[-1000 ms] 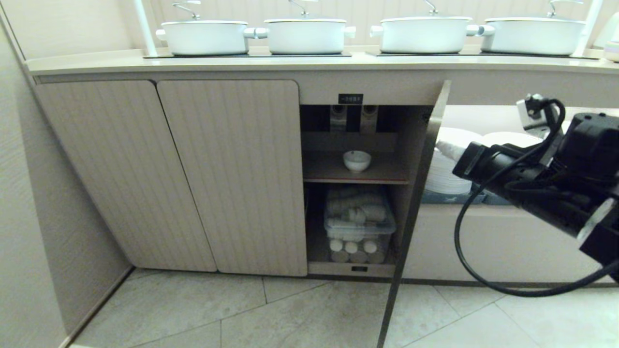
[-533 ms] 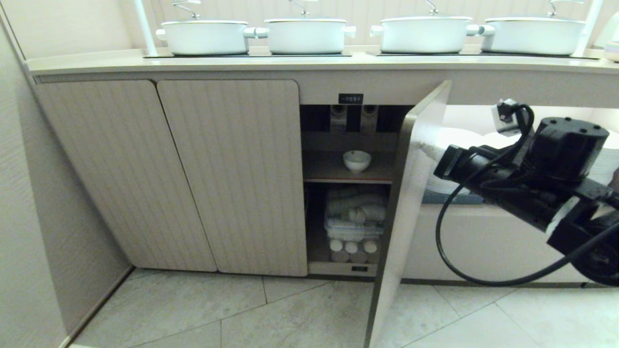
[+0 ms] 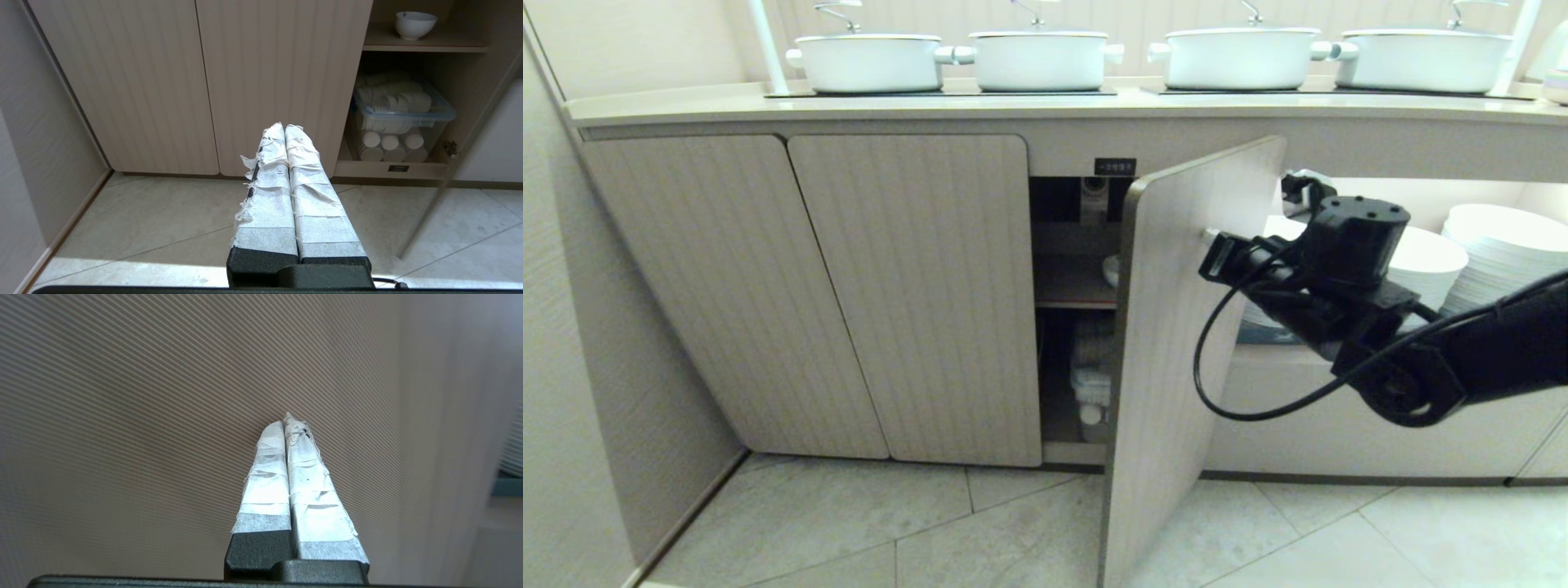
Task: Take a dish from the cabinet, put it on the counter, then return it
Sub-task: Close the cabinet door
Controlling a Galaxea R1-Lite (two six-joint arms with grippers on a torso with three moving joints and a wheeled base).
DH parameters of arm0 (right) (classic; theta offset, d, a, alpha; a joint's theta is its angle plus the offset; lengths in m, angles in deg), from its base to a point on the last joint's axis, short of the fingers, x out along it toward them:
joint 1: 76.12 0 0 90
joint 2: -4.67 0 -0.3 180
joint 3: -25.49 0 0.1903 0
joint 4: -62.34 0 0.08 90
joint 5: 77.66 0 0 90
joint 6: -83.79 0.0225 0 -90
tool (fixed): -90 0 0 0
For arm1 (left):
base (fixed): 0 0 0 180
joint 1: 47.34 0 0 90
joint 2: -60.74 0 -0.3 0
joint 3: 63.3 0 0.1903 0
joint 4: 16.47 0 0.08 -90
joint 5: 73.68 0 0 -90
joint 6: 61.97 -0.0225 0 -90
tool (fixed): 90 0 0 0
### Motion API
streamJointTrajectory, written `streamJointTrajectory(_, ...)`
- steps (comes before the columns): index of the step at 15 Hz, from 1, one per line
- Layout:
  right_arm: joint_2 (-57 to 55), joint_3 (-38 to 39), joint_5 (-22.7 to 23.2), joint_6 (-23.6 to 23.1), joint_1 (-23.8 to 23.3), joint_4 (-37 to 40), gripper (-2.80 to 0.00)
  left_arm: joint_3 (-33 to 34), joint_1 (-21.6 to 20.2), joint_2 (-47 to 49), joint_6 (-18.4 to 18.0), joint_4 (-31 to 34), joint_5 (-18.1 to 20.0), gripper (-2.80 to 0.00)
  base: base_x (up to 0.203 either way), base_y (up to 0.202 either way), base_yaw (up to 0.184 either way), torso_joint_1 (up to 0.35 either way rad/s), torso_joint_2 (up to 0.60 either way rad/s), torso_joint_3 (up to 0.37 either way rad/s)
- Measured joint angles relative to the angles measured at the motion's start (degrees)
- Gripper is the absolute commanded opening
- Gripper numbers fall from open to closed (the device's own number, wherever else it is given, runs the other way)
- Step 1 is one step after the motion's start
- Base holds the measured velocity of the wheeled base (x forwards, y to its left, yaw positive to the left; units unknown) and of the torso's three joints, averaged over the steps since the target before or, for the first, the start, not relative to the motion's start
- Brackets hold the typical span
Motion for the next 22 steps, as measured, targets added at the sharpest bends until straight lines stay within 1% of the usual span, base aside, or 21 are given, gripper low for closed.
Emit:
streamJointTrajectory(3,-5.2,-6.7,-0.3,-0.2,0.4,1.5,-2.8,0.0,0.0,0.0,0.0,0.0,0.0,-2.8,0.0,0.0,0.0,0.0,0.0,0.0)
streamJointTrajectory(6,-10.8,-13.3,-0.9,-2.1,0.7,2.5,-2.8,0.0,0.0,0.0,0.0,0.0,0.0,-2.8,0.0,0.0,0.0,0.0,0.0,0.0)
streamJointTrajectory(9,-15.9,-18.8,-3.8,-2.6,0.8,2.6,-2.8,0.0,0.0,0.0,0.0,0.0,0.0,-2.8,0.0,0.0,0.0,0.0,0.0,0.0)
streamJointTrajectory(11,-17.8,-19.9,-5.1,-2.6,0.9,2.2,-2.8,0.0,0.0,0.0,-0.1,0.0,0.0,-2.8,0.0,0.0,0.0,0.0,0.0,0.0)
streamJointTrajectory(13,-18.9,-20.1,-6.3,-2.8,0.9,2.0,-2.8,0.0,0.0,0.0,0.0,0.0,0.0,-2.8,0.0,0.0,0.0,0.0,0.0,0.0)
streamJointTrajectory(15,-19.2,-19.8,-9.1,-2.8,0.8,1.8,-2.8,0.0,0.0,0.0,0.0,0.0,0.0,-2.8,0.0,0.0,0.0,0.0,0.0,0.0)
streamJointTrajectory(18,-17.9,-17.0,-9.9,-3.7,0.7,1.6,-2.8,0.0,0.0,0.0,0.0,0.0,0.0,-2.8,0.0,0.0,0.0,0.0,0.0,0.0)
streamJointTrajectory(22,-11.6,-7.6,-9.8,-5.4,0.3,0.0,-2.8,0.0,0.0,0.0,0.0,0.0,0.0,-2.8,0.0,0.0,0.0,0.0,0.0,0.0)
